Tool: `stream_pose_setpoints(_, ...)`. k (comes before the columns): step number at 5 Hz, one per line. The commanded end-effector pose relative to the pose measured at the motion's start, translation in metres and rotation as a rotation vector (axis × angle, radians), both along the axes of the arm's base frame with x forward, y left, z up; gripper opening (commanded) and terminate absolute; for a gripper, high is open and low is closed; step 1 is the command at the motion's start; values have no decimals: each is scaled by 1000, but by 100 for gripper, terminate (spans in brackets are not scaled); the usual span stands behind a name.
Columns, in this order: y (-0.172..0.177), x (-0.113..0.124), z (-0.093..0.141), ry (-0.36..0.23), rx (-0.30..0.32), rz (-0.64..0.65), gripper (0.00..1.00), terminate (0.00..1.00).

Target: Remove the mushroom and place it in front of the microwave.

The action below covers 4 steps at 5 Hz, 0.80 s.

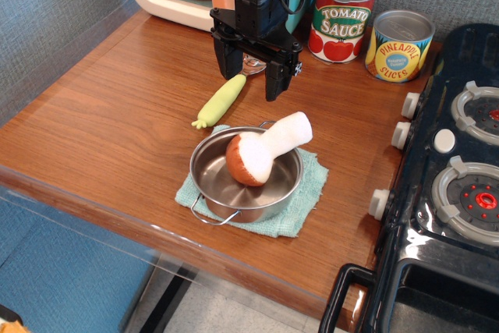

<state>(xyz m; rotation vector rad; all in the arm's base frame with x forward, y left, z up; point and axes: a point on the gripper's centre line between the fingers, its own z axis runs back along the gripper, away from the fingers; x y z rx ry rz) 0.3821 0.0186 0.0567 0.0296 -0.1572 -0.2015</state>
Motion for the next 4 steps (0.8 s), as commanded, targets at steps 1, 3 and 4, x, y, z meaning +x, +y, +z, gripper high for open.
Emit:
stream_pose_setpoints(1, 0, 0, 0, 0, 0, 0, 100, 0)
stream_pose_setpoints(3, -17, 10, 19, -45, -21, -48, 100, 0)
stream_pose_setpoints(4, -18, 8, 35, -90, -54, -60, 100, 0)
